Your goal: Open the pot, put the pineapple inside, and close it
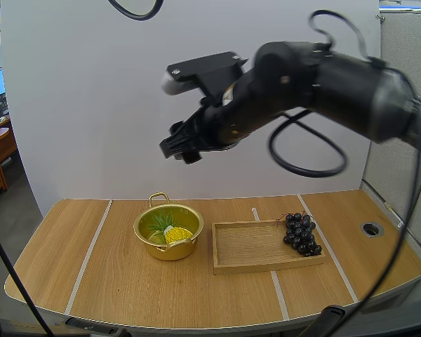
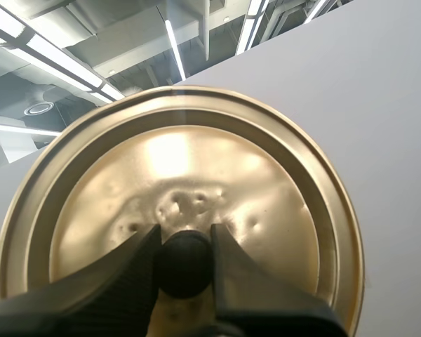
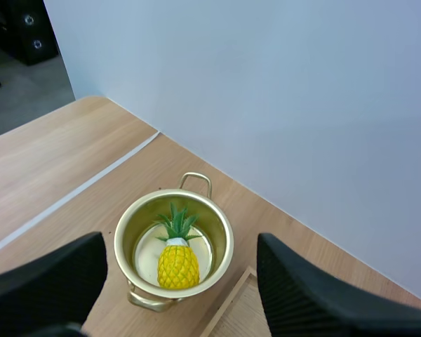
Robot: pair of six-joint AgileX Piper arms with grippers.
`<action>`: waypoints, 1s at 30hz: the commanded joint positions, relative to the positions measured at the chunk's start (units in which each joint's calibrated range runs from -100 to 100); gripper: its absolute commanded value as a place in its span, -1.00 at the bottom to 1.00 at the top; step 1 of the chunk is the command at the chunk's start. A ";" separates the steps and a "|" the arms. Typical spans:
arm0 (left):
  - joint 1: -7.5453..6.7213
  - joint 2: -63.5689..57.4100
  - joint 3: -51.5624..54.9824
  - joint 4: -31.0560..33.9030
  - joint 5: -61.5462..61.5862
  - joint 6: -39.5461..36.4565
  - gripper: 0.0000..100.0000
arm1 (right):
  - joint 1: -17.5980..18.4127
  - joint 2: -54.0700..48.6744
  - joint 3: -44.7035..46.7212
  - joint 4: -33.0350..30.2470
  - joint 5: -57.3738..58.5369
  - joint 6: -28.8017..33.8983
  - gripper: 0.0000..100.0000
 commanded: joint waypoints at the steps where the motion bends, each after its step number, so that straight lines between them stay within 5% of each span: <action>1: 0.00 -0.35 -0.38 0.49 -1.89 -0.55 -1.00 | 0.07 -5.03 -0.24 0.32 4.06 -0.15 1.00; 18: 0.00 -0.35 -0.38 0.49 -1.89 -0.55 -1.00 | 0.07 -27.16 15.06 0.25 13.35 -0.15 1.00; 25: 0.00 -0.35 -0.38 0.49 -1.89 -0.55 -1.00 | -3.54 -31.40 20.16 3.32 14.11 -0.15 1.00; 26: 0.00 -0.35 -0.38 0.49 -1.89 -0.55 -1.00 | -3.94 -31.85 20.52 4.39 14.11 -0.38 0.88; 30: 0.00 -0.35 -0.38 0.49 -1.89 -0.55 -1.00 | -5.59 -33.86 22.18 7.92 14.50 -2.23 -0.52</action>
